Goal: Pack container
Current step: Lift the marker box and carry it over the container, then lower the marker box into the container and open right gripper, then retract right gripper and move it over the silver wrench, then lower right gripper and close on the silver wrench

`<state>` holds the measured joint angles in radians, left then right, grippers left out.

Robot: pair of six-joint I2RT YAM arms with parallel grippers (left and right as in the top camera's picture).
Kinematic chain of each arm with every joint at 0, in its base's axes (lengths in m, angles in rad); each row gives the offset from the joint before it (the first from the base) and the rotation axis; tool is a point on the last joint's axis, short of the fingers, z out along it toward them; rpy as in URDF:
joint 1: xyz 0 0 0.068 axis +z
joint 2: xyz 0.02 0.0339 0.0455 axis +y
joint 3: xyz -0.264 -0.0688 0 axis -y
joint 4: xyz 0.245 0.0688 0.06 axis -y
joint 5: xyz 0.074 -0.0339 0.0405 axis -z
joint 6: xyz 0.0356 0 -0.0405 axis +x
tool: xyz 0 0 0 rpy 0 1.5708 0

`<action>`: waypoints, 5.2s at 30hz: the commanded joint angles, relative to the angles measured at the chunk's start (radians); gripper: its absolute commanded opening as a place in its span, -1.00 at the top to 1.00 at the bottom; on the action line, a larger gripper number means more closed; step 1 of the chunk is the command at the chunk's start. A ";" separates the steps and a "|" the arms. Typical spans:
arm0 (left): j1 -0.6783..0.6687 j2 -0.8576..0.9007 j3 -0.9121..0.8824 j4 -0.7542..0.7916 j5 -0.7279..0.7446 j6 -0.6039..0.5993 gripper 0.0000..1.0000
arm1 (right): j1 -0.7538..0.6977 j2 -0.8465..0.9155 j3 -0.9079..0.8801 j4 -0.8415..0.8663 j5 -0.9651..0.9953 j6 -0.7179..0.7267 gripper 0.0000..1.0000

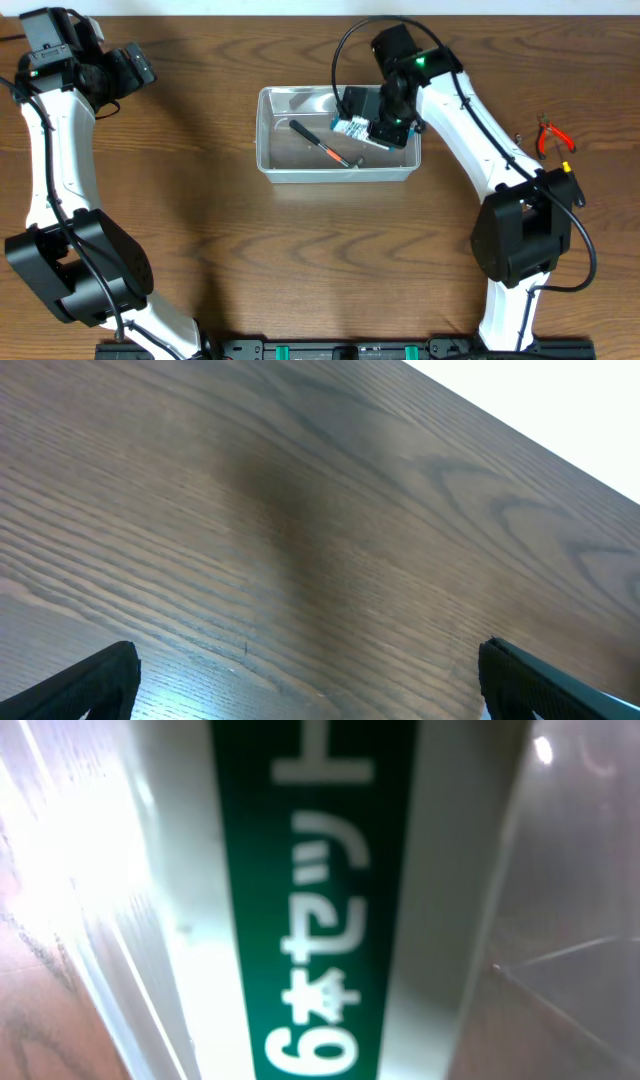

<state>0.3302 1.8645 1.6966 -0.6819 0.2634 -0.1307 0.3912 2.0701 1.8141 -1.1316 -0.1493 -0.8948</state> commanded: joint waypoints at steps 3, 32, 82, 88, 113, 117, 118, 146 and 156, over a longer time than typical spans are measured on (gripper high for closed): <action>0.000 -0.016 0.016 -0.003 0.009 -0.005 -0.96 | 0.013 -0.008 -0.059 0.029 -0.013 -0.011 0.95; 0.000 -0.016 0.016 -0.003 0.009 -0.005 -0.96 | 0.016 -0.008 -0.112 0.271 0.120 0.283 0.21; 0.000 -0.016 0.016 -0.003 0.009 -0.005 -0.96 | -0.671 -0.093 -0.212 0.006 0.198 0.621 -0.11; 0.001 -0.016 0.016 -0.003 0.009 -0.005 -0.96 | -0.691 -0.093 -0.324 0.119 0.197 0.594 -0.10; 0.001 -0.016 0.016 -0.003 0.009 -0.005 -0.96 | -0.695 -0.093 -0.482 0.306 0.206 0.538 -0.07; 0.000 -0.016 0.016 -0.003 0.009 -0.005 -0.96 | -0.712 -0.091 -0.489 0.309 0.205 0.539 -0.03; 0.000 -0.016 0.016 -0.003 0.009 -0.005 -0.96 | -0.718 -0.088 -0.489 0.309 0.205 0.539 -0.03; 0.001 -0.016 0.016 -0.003 0.009 -0.005 -0.96 | -0.726 -0.088 -0.599 0.406 0.167 0.553 0.97; 0.000 -0.016 0.016 -0.003 0.009 -0.005 -0.96 | -0.723 -0.099 -0.459 0.310 0.116 0.602 0.97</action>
<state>0.3302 1.8645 1.6966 -0.6823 0.2634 -0.1310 -0.3305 1.9705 1.2781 -0.8066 0.0055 -0.3164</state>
